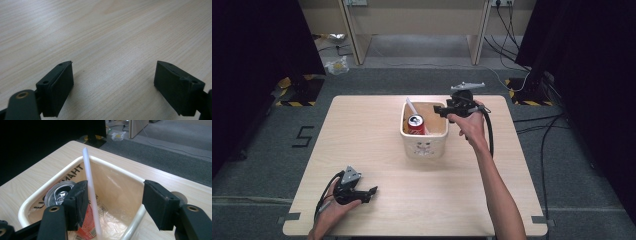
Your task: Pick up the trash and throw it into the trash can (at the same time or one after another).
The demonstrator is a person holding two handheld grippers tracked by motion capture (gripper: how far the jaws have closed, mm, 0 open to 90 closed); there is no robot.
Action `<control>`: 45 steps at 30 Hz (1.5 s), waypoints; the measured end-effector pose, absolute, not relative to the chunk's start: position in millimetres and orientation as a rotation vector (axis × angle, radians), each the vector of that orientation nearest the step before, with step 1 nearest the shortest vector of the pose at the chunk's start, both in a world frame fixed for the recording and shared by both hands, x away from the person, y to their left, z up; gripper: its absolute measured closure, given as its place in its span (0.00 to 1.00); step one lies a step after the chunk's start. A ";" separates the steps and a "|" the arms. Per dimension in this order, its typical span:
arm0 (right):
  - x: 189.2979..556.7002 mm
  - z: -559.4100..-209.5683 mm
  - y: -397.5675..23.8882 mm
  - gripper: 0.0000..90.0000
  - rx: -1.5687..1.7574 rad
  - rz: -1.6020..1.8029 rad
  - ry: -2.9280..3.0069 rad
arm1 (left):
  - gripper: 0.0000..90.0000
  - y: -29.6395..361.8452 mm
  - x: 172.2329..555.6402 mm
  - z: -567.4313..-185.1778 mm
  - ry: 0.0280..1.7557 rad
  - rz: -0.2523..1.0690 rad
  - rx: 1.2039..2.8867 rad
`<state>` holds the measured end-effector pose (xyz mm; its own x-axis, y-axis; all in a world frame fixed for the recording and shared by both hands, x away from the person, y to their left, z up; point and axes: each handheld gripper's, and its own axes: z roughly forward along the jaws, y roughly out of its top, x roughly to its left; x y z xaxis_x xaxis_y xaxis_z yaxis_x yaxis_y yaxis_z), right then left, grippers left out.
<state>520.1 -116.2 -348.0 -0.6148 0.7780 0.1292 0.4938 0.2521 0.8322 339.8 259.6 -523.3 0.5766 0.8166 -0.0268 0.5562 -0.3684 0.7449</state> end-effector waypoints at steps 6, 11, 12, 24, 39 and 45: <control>513.9 -343.3 -123.3 0.30 1.187 1.301 2.186 | 0.17 259.5 339.9 -523.5 1.092 0.454 2.072; 510.0 -342.5 -128.4 0.21 1.202 1.288 2.161 | 0.17 259.5 339.9 -523.5 1.091 0.454 2.072; 509.5 -342.7 -130.2 0.18 1.210 1.282 2.154 | 0.17 259.5 339.9 -523.5 1.092 0.455 2.071; 501.8 -345.7 -155.2 0.17 1.219 1.261 2.117 | 0.17 259.5 339.9 -523.5 1.091 0.456 2.072; 483.9 -350.0 -171.5 0.18 1.180 1.135 2.100 | 0.17 259.4 339.9 -523.7 1.091 0.457 2.071; 476.7 -352.5 -177.2 0.18 1.185 1.142 2.096 | 0.17 259.4 339.9 -523.7 1.090 0.457 2.071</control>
<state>476.7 -177.2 -352.5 -0.5152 0.8571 -0.0013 0.4639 0.2801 0.8405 339.9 259.4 -523.7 0.5757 0.8172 -0.0262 0.5539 -0.3662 0.7477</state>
